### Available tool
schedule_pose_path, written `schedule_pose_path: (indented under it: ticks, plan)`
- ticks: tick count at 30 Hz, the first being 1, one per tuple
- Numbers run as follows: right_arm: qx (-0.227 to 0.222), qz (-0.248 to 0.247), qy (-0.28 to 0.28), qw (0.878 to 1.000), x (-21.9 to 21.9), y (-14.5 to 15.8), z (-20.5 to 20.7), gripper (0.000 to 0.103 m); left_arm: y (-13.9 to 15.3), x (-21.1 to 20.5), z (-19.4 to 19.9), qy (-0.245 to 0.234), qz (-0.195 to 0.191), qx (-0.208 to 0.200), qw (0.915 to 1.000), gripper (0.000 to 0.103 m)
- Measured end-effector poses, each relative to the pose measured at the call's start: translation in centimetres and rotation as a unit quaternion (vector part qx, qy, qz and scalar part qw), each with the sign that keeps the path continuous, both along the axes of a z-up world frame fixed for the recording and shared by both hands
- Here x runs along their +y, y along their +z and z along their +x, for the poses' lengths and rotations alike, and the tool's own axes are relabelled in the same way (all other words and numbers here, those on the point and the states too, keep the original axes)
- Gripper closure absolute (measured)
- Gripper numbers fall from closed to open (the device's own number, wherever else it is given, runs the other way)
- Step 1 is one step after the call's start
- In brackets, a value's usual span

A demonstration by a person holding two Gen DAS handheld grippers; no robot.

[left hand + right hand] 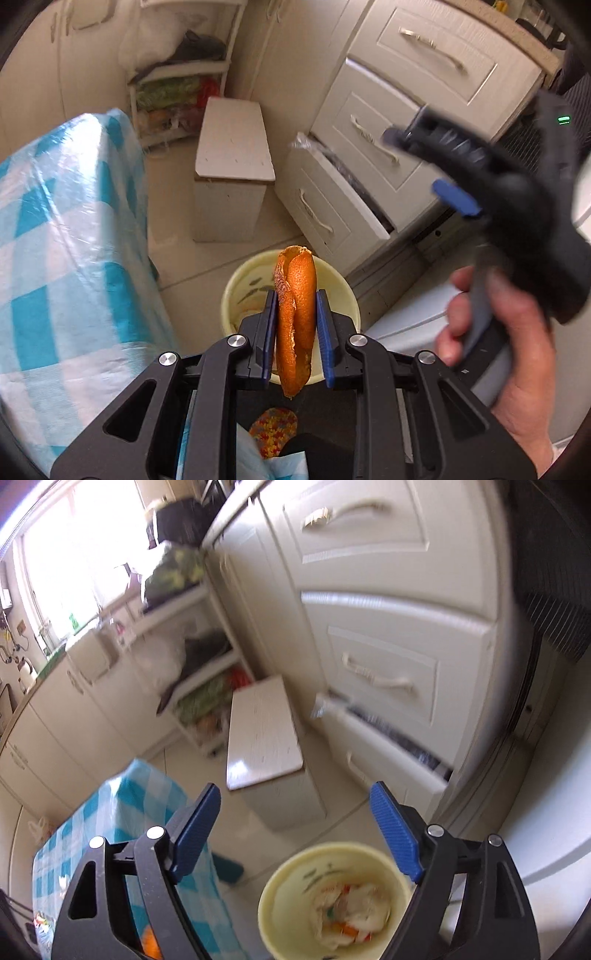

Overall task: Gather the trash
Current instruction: 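Open the right tool to drop the bag while the left tool drops the peel, then move both open tools back over the table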

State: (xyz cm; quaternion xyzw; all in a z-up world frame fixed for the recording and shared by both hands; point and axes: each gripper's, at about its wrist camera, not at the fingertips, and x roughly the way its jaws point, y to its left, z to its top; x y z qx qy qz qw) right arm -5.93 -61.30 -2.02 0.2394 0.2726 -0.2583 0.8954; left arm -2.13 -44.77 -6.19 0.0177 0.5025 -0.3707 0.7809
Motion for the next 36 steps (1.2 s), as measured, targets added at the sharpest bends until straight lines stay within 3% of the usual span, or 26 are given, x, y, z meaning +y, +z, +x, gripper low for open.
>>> schedule_pose_path:
  ticks: [7, 9, 13, 16, 28, 33, 36]
  plan:
    - [-0.013, -0.034, -0.010, 0.999, -0.9, 0.8, -0.7, 0.019, -2.9, -4.9, 1.0, -0.017, 0.027, 0.046, 0.9984, 0.083]
    - [-0.009, -0.037, -0.008, 0.999, -1.0, 0.7, -0.5, 0.019, -3.7, -6.0, 1.1, -0.022, 0.037, 0.057, 0.9974, 0.078]
    - [-0.002, -0.048, 0.000, 0.999, -0.5, 0.8, -0.1, 0.019, -3.9, -6.7, 1.2, -0.016, 0.034, 0.059, 0.9976, 0.051]
    - [-0.001, -0.052, 0.003, 0.999, -0.3, 0.8, -0.2, 0.018, -3.6, -6.1, 1.1, -0.006, 0.025, 0.054, 0.9982, 0.045]
    - [0.024, -0.062, 0.024, 0.997, 0.8, 0.5, 0.6, 0.014, 0.0, 0.4, -0.7, 0.026, 0.021, -0.020, 0.9992, 0.035]
    - [0.031, -0.074, 0.052, 0.995, 2.0, 0.5, 1.2, 0.013, 2.6, 4.8, -2.9, 0.044, 0.021, -0.077, 0.9959, 0.028]
    - [0.040, -0.073, 0.079, 0.993, 2.9, 0.3, 1.8, 0.013, 4.5, 9.0, -4.2, 0.069, 0.023, -0.123, 0.9897, 0.024]
